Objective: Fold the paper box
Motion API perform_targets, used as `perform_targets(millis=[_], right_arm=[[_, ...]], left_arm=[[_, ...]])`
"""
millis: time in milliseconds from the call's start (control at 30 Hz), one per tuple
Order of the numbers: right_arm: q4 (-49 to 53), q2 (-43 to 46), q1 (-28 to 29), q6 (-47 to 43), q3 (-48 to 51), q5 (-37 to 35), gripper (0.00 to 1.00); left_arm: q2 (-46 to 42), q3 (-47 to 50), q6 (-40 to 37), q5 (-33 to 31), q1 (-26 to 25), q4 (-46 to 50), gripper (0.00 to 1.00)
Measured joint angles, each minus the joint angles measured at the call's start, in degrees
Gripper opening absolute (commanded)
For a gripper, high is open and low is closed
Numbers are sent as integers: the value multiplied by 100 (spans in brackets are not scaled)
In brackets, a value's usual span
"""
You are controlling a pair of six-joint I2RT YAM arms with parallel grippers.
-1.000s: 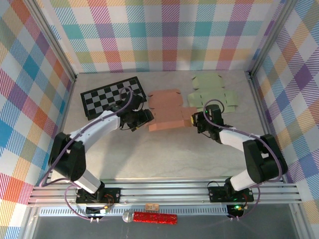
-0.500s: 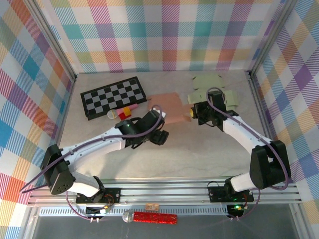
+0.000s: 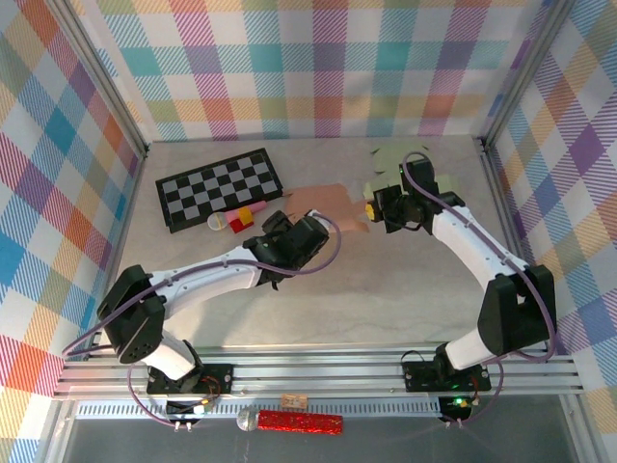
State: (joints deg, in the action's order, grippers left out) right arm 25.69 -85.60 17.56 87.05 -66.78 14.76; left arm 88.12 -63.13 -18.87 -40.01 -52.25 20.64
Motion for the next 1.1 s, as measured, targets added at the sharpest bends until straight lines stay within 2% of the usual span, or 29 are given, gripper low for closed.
perform_targets(millis=[67,233,367,400,533,633,767,867,1000,1100], right_arm=[[118,-52,-15,-59,-79,46,0],[284,-107,-31,-98,-157,127,0],[382,-173,-44,-98,-280,164,0],[415,-190,-70,-109,-350,157,5],[782,-205,-105,-295,-828,74,39],[1137,-66,-96,-509,-1200,-133,53],[1499,566,48,-595,-1272,-507,61],[1600,970,461,-564,-1340,-839,63],[1589,872,1071,-503,-1731,-1139,63],[1530,560,1207,-487,-1937,-1220,62]], left_arm=[[37,0,-162,-68,28,-131,68],[208,-105,-459,-101,42,-227,22],[308,-262,-560,-33,42,-146,1],[308,-286,-599,-20,42,-81,0],[378,-627,-579,118,26,208,0],[472,-1093,-387,160,15,551,0],[619,-1622,-76,190,-39,1001,0],[732,-1884,138,216,-98,1351,0],[831,-2039,302,269,-199,1729,0],[844,-2055,343,291,-223,1926,0]])
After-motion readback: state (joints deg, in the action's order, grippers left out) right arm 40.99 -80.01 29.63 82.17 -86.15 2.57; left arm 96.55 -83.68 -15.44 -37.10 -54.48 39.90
